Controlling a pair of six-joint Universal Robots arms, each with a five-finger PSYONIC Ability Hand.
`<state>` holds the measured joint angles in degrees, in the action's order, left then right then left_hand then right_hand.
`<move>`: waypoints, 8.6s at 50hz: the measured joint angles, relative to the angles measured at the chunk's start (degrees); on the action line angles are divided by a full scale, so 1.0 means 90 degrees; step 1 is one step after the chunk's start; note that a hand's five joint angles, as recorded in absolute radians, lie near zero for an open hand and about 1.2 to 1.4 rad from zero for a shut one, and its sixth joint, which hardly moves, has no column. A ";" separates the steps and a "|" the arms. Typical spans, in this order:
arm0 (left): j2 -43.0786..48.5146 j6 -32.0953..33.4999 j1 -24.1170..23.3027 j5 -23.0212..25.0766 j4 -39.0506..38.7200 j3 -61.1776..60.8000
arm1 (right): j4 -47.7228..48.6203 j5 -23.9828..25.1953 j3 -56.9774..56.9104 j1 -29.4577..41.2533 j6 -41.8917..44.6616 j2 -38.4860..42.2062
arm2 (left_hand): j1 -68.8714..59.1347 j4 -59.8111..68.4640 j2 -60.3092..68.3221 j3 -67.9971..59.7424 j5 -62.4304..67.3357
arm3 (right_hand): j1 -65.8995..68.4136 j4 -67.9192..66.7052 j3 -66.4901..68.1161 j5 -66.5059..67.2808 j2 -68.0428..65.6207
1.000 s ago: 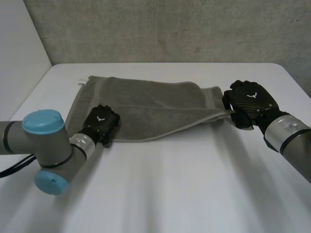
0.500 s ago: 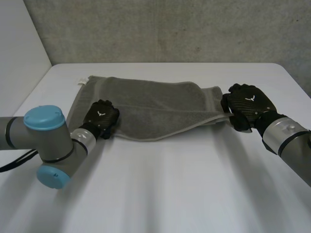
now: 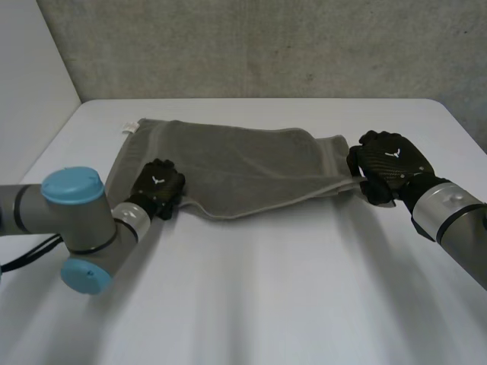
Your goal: Fold the towel.
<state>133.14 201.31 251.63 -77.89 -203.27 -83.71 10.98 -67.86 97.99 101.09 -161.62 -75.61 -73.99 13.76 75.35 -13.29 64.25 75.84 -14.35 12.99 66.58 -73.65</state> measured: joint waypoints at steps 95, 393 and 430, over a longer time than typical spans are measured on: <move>-0.2927 0.0294 0.0468 -0.0915 0.0475 -0.3288 | -0.1377 0.0349 -0.0148 -0.0464 0.0608 -0.0461 | 0.4154 0.0000 -0.4266 -0.0001 -0.4339 | 0.0000 0.0000 0.0000 0.0000 0.0000; -0.2773 -0.0815 0.1086 0.0908 0.0529 -0.1860 | -0.0068 0.0417 -0.0145 -0.1071 0.1371 0.1606 | 0.5725 -0.0001 -0.6165 -0.0001 -0.6284 | -0.6000 0.0000 0.0000 -0.5846 0.5660; -0.2806 -0.0795 0.1297 0.0920 0.0381 -0.2027 | -0.1078 0.0959 -0.1950 -0.2967 0.2624 0.0935 | 0.5725 0.0000 -0.6166 0.0000 -0.6284 | -0.0161 0.0000 0.0000 -0.0019 0.0004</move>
<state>107.88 194.15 263.30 -69.61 -199.85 -101.95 1.28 -59.23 80.44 74.39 -138.00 -67.19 -22.46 13.76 19.85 -13.29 7.69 74.39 -14.35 12.99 66.41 -73.62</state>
